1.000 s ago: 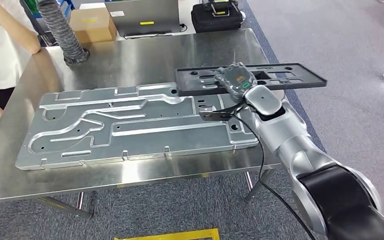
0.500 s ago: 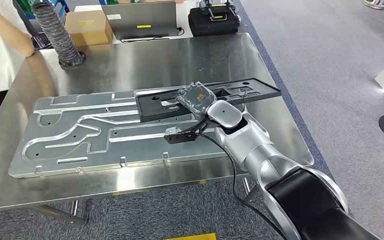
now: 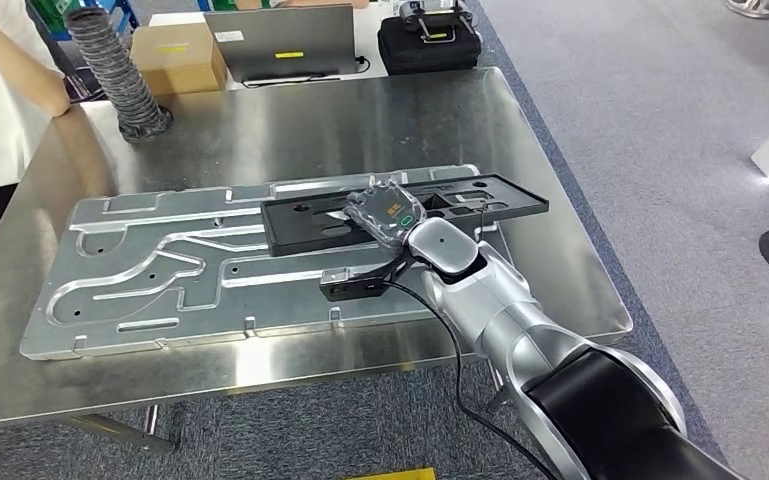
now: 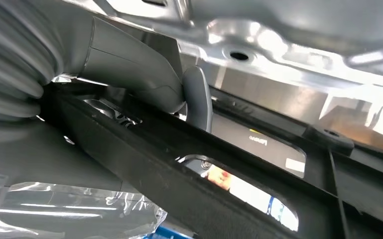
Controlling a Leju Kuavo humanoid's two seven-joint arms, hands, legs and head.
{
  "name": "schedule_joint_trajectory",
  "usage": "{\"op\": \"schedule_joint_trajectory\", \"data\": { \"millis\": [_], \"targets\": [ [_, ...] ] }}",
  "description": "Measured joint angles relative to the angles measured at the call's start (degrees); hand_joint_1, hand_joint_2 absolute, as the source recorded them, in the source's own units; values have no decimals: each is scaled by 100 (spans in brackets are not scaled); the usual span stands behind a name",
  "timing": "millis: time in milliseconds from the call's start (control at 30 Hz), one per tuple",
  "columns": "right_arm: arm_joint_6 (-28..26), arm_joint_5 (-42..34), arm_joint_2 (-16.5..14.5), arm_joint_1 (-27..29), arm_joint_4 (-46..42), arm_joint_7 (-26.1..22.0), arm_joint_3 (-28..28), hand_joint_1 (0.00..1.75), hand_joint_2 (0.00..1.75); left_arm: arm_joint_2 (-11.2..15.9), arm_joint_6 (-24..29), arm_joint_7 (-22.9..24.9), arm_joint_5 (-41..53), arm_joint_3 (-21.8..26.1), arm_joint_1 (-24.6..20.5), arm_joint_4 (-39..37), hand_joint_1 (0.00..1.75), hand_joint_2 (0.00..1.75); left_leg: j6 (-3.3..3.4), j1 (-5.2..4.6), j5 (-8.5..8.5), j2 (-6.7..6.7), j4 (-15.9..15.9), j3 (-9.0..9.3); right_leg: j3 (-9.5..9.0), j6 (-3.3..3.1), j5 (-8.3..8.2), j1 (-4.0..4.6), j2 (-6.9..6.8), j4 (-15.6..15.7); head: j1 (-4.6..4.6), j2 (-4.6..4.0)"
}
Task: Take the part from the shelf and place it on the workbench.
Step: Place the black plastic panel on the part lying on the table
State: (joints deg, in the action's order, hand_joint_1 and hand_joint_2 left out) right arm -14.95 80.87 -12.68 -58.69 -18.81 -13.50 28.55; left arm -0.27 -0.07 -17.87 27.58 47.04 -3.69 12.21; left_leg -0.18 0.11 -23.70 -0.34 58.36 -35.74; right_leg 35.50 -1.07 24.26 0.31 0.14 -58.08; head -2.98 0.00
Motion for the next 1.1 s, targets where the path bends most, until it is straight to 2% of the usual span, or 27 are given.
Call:
{"op": "schedule_joint_trajectory", "data": {
  "millis": [67,133,167,200,233,267,300,333,367,400,500,567,633,667,700,733,767,833,900,967,1033,1100],
  "targets": [
    [0,-39,-34,37,17,-47,-4,87,87,-10,23,-16,13,-1,1,-1,0,87,-55,7,-190,0,255,-98,-48,-42,-40,-45,-11,80,-1,0],
    [1,-55,-72,79,38,-99,-5,0,0,-16,44,-19,20,-2,1,-2,0,175,-109,45,-552,2,930,-394,-63,-60,-51,-55,-18,99,-2,0],
    [2,-60,-83,111,51,-131,-5,0,0,-16,65,-14,24,-2,3,-2,0,175,-136,64,-692,3,1287,-556,-63,-60,-50,-56,-17,98,-2,0],
    [2,-67,-92,148,67,-164,-4,0,0,-16,92,-4,30,-2,5,-2,0,175,-162,85,-736,3,1495,-653,-64,-57,-47,-60,-17,94,-1,0],
    [2,-74,-103,186,80,-195,-4,0,0,-16,124,8,38,-2,7,-2,0,175,-187,107,-669,5,1488,-648,-64,-47,-41,-67,-15,86,-1,0],
    [2,-82,-116,214,90,-218,-4,0,0,-15,155,19,45,-2,8,-2,0,175,-211,131,-507,7,1254,-531,-65,-30,-30,-80,-13,70,-1,0],
    [1,-87,-131,231,96,-233,-4,0,0,-14,179,30,53,-2,6,-2,0,175,-236,158,-308,12,854,-332,-65,-2,-12,-94,-9,43,-1,0],
    [1,-90,-144,238,98,-241,-4,0,0,-17,196,36,57,-2,1,-3,0,175,-249,164,-177,7,481,-133,-59,36,11,-97,-4,11,-2,-1],
    [0,-93,-156,238,101,-243,-4,0,0,-20,206,42,61,-2,-5,-4,0,175,-228,165,-98,-3,208,8,-50,74,30,-93,1,-20,-1,-1],
    [0,-95,-164,238,104,-247,-4,0,0,-24,210,49,65,-2,-9,-4,0,175,-195,158,-82,-14,67,79,-44,109,41,-83,5,-40,0,-1],
    [0,-120,-182,240,114,-257,-5,0,0,-31,215,56,78,-2,-4,-5,0,175,-48,131,-83,-31,46,80,-42,201,47,-91,12,-46,2,-1],
    [-1,-152,-185,238,115,-262,-11,0,0,-34,214,29,104,-2,-7,-5,0,87,31,131,-65,-25,33,85,61,248,224,-109,7,-295,1,0],
    [-2,-185,-183,248,124,-263,-20,0,0,-34,210,-9,144,-4,-11,-5,0,0,82,118,-61,-17,29,81,380,266,594,-108,1,-1001,1,0],
    [-3,-208,-180,260,133,-267,-26,0,0,-34,210,-18,162,-5,-11,-6,0,0,95,103,-60,-15,29,78,566,264,750,-105,1,-1394,1,0],
    [-5,-238,-175,276,143,-278,-34,0,0,-34,210,-19,178,-7,-11,-6,0,0,104,85,-58,-14,30,75,697,254,823,-102,1,-1665,1,0],
    [-8,-285,-171,289,151,-305,-45,0,0,-35,210,-9,195,-8,-13,-6,0,0,110,67,-56,-16,30,74,731,230,791,-95,1,-1730,1,0],
    [-16,-363,-169,298,155,-360,-69,0,0,-38,210,9,208,-9,-17,-6,0,0,114,45,-55,-18,30,76,649,191,660,-80,2,-1560,1,0],
    [-50,-655,-169,295,130,-570,-168,0,0,-56,203,59,227,-13,-32,-7,0,0,115,8,-53,-24,30,84,252,62,306,-23,1,-766,1,0],
    [-75,-1222,-185,280,61,-967,-352,0,0,-82,184,89,232,-15,-47,-9,0,0,97,-14,-51,-24,31,79,-35,-25,114,32,-22,-170,1,0],
    [-36,-2026,-208,261,-49,-1515,-672,0,0,-92,148,95,231,-15,-50,-10,0,0,58,-11,-43,-14,24,69,-70,-32,83,57,-38,-57,2,0],
    [78,-2872,-222,247,-246,-2007,-1053,0,0,-94,96,80,231,-15,-50,-11,0,0,8,-7,-79,-6,58,52,-100,-33,39,20,-41,16,2,0],
    [201,-4007,-199,320,-765,-2325,-1357,0,0,-98,15,26,231,-14,-48,-12,0,0,-44,1,-324,-3,406,-84,-137,-41,-2,-26,-58,91,1,0]
  ]
}}
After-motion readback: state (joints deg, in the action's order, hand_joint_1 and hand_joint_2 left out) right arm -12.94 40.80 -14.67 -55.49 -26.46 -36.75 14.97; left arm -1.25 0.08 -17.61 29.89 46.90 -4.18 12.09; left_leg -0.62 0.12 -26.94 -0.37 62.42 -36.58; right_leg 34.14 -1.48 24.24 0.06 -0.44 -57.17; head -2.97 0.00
